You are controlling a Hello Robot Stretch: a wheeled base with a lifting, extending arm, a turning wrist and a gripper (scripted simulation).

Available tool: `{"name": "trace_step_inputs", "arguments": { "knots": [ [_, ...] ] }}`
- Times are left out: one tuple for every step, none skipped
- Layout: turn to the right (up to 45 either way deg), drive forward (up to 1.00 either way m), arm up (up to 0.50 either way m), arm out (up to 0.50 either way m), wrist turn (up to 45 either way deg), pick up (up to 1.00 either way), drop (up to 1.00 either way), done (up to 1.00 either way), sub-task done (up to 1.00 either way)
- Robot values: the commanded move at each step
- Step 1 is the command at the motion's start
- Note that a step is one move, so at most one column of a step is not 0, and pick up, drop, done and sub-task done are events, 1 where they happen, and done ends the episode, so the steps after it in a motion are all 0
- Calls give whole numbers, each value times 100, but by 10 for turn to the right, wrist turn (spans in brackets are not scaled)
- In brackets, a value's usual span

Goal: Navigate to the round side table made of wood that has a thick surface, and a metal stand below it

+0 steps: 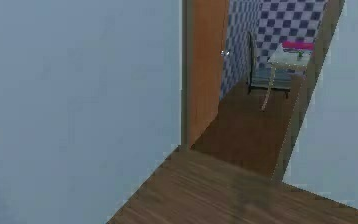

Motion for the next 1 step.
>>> {"name": "trace_step_inputs", "arguments": {
  "knots": [
    [-450,0,0,0,0,0,0,0,0]
  ]
}}
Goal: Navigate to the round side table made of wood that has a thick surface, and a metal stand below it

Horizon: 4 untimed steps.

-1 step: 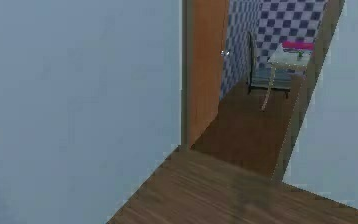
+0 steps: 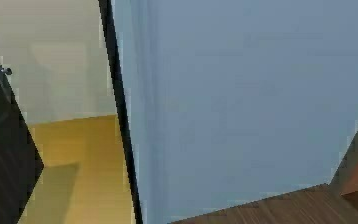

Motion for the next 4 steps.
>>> {"name": "trace_step_inputs", "arguments": {
  "knots": [
    [-450,0,0,0,0,0,0,0,0],
    [-450,0,0,0,0,0,0,0,0],
    [-150,0,0,0,0,0,0,0,0],
    [0,100,0,0,0,0,0,0,0]
  ]
}}
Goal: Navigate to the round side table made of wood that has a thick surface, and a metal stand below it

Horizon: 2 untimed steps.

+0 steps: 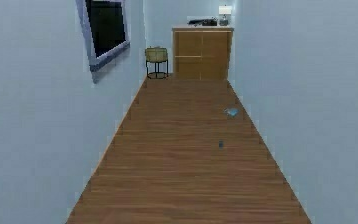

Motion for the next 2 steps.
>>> {"name": "trace_step_inputs", "arguments": {
  "knots": [
    [0,100,0,0,0,0,0,0,0],
    [0,70,0,0,0,0,0,0,0]
  ]
}}
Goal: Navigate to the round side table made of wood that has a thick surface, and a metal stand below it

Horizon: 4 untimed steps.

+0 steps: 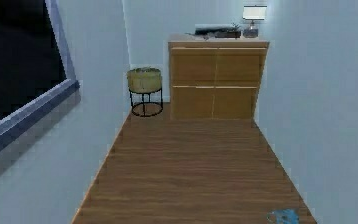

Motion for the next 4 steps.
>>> {"name": "trace_step_inputs", "arguments": {
  "knots": [
    [-30,0,0,0,0,0,0,0,0],
    [0,40,0,0,0,0,0,0,0],
    [90,0,0,0,0,0,0,0,0],
    [0,100,0,0,0,0,0,0,0]
  ]
}}
